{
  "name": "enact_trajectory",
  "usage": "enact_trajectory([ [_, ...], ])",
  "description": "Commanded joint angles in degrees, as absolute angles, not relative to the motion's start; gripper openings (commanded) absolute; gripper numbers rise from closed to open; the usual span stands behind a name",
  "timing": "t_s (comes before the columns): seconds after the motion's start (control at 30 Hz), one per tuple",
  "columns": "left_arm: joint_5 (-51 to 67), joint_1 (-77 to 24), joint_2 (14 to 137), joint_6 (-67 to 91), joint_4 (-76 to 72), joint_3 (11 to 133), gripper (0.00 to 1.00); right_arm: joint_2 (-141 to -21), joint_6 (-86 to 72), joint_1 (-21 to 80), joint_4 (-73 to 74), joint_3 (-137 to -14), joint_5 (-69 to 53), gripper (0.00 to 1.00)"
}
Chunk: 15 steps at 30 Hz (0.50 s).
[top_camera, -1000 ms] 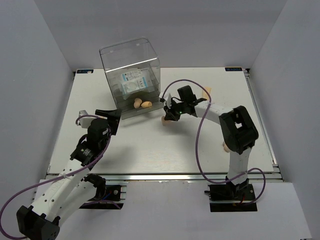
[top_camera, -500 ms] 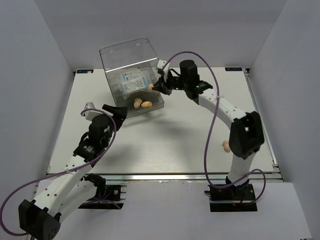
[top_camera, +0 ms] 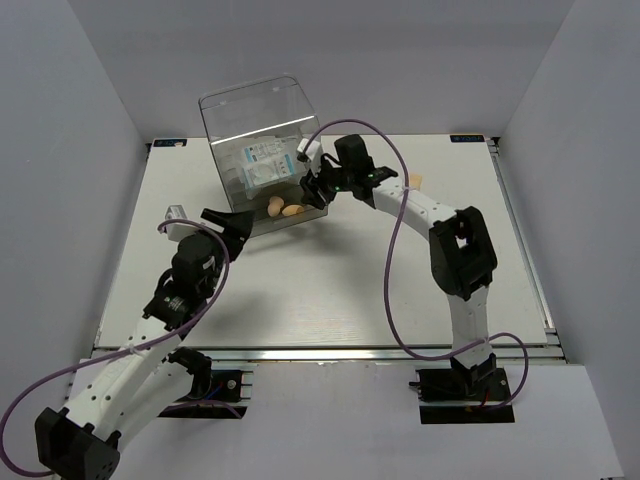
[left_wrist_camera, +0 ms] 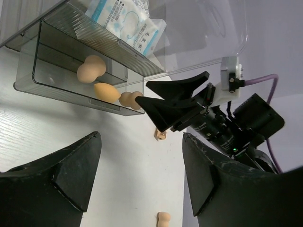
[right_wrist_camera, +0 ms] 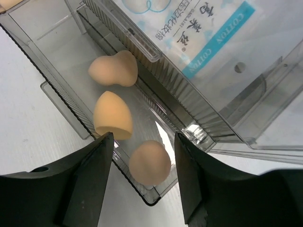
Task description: Organize the makeup
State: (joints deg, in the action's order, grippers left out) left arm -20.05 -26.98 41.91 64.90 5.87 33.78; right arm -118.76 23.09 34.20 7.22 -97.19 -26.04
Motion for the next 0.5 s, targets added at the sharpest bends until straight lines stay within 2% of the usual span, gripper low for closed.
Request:
enact_trajectory([
  [0.0, -19.0, -26.7, 42.5, 63.7, 4.0, 33.3, 0.78, -113.0, 23.1, 33.8, 7.1, -97.7, -24.9, 0.60],
  [0.1, -18.0, -26.7, 43.6, 62.4, 2.9, 34.0, 0.71, -107.9, 23.2, 31.7, 11.0, -96.8, -26.6, 0.56],
  [0.13, -17.9, -26.7, 44.3, 61.8, 3.0, 34.3, 0.57, -106.5, 25.6, 30.9, 13.9, -96.6, -28.6, 0.51],
  [0.17, -17.8, -26.7, 44.6, 61.5, 3.6, 34.9, 0.46, -103.6, 27.5, 29.8, 16.9, -96.2, -30.0, 0.32],
  [0.2, -17.8, -26.7, 45.1, 61.3, 4.5, 35.2, 0.26, -100.5, 31.3, 27.2, 23.7, -93.9, -31.9, 0.08],
  [0.23, -17.9, -26.7, 45.3, 61.3, 4.5, 35.3, 0.26, -100.5, 32.3, 25.9, 26.7, -92.4, -31.2, 0.07],
  [0.27, -18.0, -26.8, 45.4, 61.3, 5.8, 35.5, 0.11, -97.9, 32.7, 24.4, 29.7, -90.7, -29.5, 0.00],
  [0.33, -18.6, -26.7, 45.7, 62.6, 7.5, 35.7, 0.07, -95.7, 33.0, 19.3, 38.9, -87.6, -24.6, 0.00],
  [0.37, -18.8, -26.7, 46.0, 63.2, 9.5, 35.7, 0.11, -93.4, 32.7, 16.9, 41.5, -83.8, -23.3, 0.00],
  [0.4, -19.2, -26.6, 46.2, 63.9, 10.6, 35.9, 0.19, -92.2, 32.1, 12.6, 43.4, -81.6, -21.6, 0.10],
  [0.43, -19.9, -26.6, 46.4, 65.0, 11.8, 35.9, 0.31, -91.0, 31.9, 10.7, 46.7, -79.5, -18.6, 0.27],
  [0.47, -20.0, -26.6, 46.8, 65.2, 13.1, 35.8, 0.39, -88.2, 31.0, 8.7, 47.7, -75.4, -17.0, 0.50],
])
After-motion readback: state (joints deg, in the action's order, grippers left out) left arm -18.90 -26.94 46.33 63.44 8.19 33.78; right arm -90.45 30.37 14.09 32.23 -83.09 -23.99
